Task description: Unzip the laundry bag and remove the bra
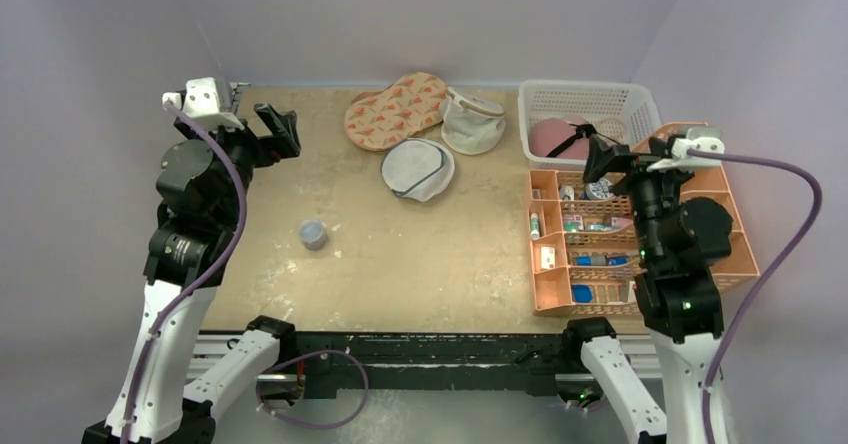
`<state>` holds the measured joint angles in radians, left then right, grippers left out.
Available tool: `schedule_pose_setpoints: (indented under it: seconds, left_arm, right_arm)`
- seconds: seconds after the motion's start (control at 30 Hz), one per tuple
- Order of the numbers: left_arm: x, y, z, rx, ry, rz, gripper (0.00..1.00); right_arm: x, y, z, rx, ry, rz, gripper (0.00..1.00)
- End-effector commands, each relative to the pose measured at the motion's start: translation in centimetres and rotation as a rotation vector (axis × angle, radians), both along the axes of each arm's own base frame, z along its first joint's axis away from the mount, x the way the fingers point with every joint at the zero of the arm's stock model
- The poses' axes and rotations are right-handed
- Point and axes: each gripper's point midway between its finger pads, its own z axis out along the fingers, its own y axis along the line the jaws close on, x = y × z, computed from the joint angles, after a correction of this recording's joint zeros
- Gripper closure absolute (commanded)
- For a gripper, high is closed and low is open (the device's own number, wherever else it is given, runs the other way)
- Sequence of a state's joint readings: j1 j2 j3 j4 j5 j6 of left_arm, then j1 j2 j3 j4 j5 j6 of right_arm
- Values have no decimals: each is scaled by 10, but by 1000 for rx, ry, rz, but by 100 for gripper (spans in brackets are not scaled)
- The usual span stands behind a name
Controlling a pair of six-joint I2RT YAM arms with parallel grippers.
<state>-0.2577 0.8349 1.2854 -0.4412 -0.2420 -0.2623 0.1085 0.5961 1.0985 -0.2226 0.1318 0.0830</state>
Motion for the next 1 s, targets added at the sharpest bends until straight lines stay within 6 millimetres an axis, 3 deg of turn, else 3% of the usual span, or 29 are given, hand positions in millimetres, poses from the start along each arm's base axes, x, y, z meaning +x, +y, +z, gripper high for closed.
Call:
schedule_pose_setpoints:
  seconds: [0.0, 0.43, 0.83, 0.97]
  left_arm:
    - [18, 0, 4, -56, -62, 30, 5]
    - [56, -5, -28, -132, -75, 83, 4]
    - [79, -18, -33, -188, -92, 66, 3]
    - [85, -21, -35, -200, -91, 60, 3]
  right_arm:
    - [26, 1, 0, 62, -5, -27, 0]
    - [94, 23, -49, 208, 111, -37, 0]
    - [146, 94, -83, 237, 199, 274, 0]
    - [171, 135, -111, 228, 296, 463, 0]
